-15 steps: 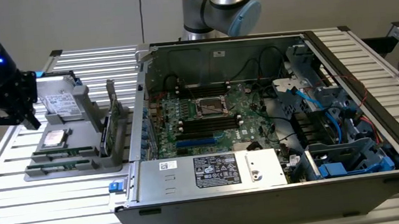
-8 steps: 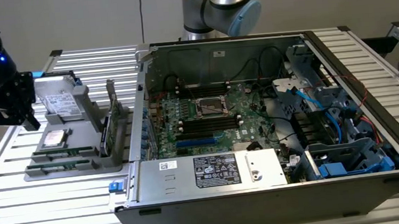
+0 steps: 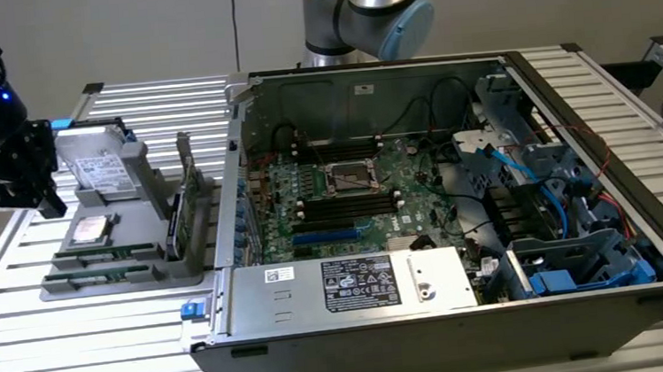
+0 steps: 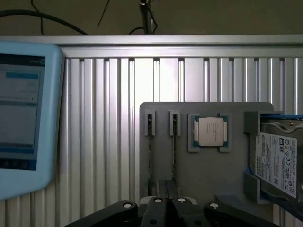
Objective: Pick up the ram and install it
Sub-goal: 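Pick up the ram and move it above insertion slot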
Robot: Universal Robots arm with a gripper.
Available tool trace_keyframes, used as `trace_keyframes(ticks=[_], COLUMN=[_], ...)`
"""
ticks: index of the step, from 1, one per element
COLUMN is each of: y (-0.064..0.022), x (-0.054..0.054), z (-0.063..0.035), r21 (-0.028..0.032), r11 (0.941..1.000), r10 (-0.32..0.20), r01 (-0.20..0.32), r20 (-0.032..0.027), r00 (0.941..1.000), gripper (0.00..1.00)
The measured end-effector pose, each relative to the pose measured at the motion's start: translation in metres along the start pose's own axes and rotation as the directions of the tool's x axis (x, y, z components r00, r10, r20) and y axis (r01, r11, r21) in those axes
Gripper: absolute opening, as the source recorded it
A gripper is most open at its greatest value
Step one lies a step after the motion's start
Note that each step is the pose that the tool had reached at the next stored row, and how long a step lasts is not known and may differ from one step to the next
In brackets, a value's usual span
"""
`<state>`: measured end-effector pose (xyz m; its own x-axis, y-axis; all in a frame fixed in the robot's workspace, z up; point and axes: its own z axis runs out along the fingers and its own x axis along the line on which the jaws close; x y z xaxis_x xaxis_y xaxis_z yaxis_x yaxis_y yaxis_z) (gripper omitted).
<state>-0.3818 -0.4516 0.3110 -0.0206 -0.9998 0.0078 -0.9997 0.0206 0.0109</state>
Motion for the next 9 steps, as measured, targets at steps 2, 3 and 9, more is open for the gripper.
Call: trace_keyframes(ticks=[2, 3, 9], y=[0.0, 0.0, 0.0], x=[0.0, 0.0, 0.0003], z=[0.0, 0.0, 0.0004], r21=[0.0001, 0.0, 0.0001], r11=[1.0, 1.0, 1.0], r10=[0.0, 0.0, 0.0], r01=[0.0, 0.0, 0.0], r20=[0.0001, 0.0001, 0.0001], r00=[1.0, 1.0, 1.0], gripper=[0.11, 0.11, 0.3])
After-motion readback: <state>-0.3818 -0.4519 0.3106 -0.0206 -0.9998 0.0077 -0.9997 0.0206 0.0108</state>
